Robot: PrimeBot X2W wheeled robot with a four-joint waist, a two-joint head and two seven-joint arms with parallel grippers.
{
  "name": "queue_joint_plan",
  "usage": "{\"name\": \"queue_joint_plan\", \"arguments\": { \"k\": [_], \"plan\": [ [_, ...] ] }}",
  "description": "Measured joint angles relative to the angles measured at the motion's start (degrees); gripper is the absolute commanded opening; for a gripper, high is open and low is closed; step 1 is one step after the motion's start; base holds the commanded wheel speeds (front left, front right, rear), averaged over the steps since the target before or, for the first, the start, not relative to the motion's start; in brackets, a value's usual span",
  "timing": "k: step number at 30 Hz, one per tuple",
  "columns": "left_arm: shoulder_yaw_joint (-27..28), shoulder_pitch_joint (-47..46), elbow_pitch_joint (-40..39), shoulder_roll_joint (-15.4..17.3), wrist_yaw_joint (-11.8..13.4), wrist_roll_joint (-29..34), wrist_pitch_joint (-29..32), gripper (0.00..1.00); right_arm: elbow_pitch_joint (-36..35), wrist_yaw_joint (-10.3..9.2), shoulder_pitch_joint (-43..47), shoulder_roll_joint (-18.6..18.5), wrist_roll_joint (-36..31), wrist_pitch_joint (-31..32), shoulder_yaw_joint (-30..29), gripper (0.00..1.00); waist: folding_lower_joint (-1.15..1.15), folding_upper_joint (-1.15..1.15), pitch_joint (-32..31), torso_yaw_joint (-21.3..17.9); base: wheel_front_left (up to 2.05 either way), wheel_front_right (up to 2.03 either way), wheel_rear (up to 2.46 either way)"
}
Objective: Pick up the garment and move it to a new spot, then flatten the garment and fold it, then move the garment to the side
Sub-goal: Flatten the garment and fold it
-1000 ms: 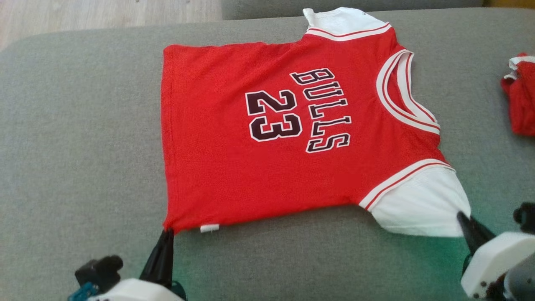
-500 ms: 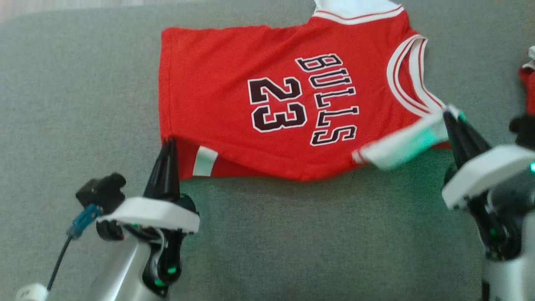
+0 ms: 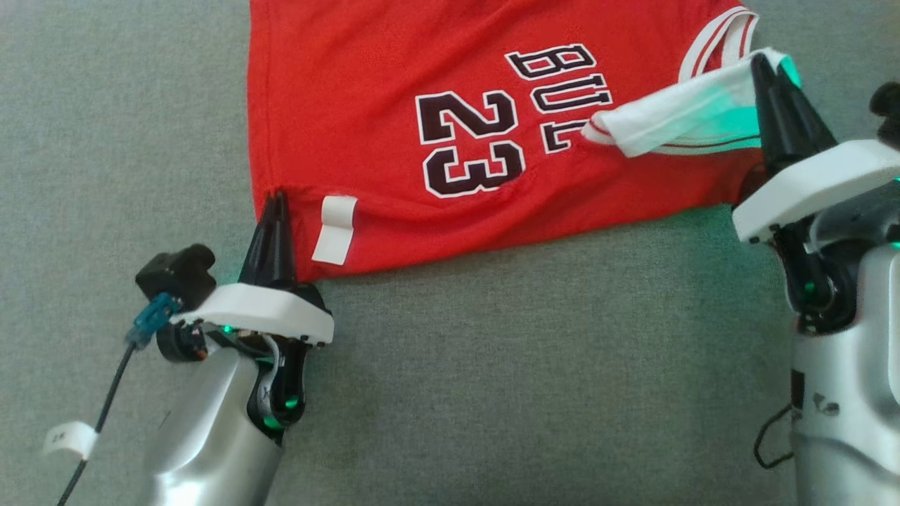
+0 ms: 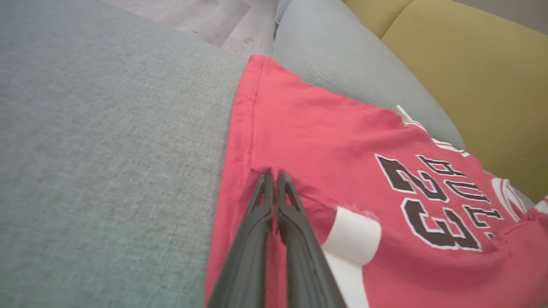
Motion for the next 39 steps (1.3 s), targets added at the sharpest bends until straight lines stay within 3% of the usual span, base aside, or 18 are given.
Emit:
{"name": "queue_joint_plan", "arguments": {
  "k": [1,2,3,4,12,21,30,37,38,39],
  "plan": [
    [0.0,-0.1,0.7,-0.1,0.2,0.0,-0.1,0.00,0.8,0.00,-0.5,0.0,0.0,-0.9,-0.1,0.63,0.00,0.00,0.1,0.1,0.00,0.00,0.00],
    [0.0,-0.2,1.4,-0.3,0.6,0.1,-0.6,0.08,1.6,0.00,-0.7,0.0,0.0,-1.6,-0.3,1.00,-0.01,0.00,0.1,0.2,0.00,0.00,0.00],
    [0.1,-0.2,2.0,-0.5,0.9,0.3,-1.0,0.42,2.3,0.00,-0.8,0.0,0.0,-2.3,-0.4,1.00,-0.01,0.00,0.1,0.3,0.00,0.00,0.00],
    [0.1,-0.3,2.5,-0.6,1.1,0.3,-1.1,1.00,3.0,0.00,-0.8,0.0,-0.1,-2.9,-0.6,1.00,-0.01,0.00,0.1,0.4,0.00,0.00,0.00],
    [-0.5,0.7,4.3,-1.4,0.6,0.8,-2.9,1.00,5.3,0.00,-0.5,0.0,-0.3,-7.9,-2.0,1.00,-0.02,0.00,-2.8,1.1,0.00,0.00,0.00],
    [-3.3,7.7,2.5,-0.1,1.4,3.1,-3.4,1.00,2.3,0.00,7.8,0.0,-0.8,-7.2,-4.6,1.00,-0.03,0.00,-6.1,1.3,0.00,0.00,0.00],
    [-4.2,2.0,9.6,0.1,6.2,8.1,-4.2,1.00,1.5,0.00,9.7,0.0,0.4,-7.3,-3.6,1.00,-0.02,0.00,-4.8,-0.5,0.00,0.00,0.00],
    [-4.7,-1.0,14.0,-0.2,6.5,8.3,-3.3,1.00,2.0,0.00,9.8,0.0,0.8,-7.8,-3.1,1.00,-0.02,0.00,-3.2,-1.5,0.00,0.00,0.00],
    [-4.7,-1.7,14.6,-0.5,6.2,8.0,-3.2,0.98,2.2,0.00,9.8,0.0,0.7,-7.8,-3.1,1.00,-0.02,0.00,-3.0,-1.5,0.00,0.00,0.00],
    [-4.7,-2.1,14.9,-0.6,5.7,7.7,-2.9,0.50,2.4,0.00,9.8,0.0,0.7,-7.8,-3.1,1.00,-0.02,0.00,-2.8,-1.5,0.00,0.00,0.00]
  ]
}}
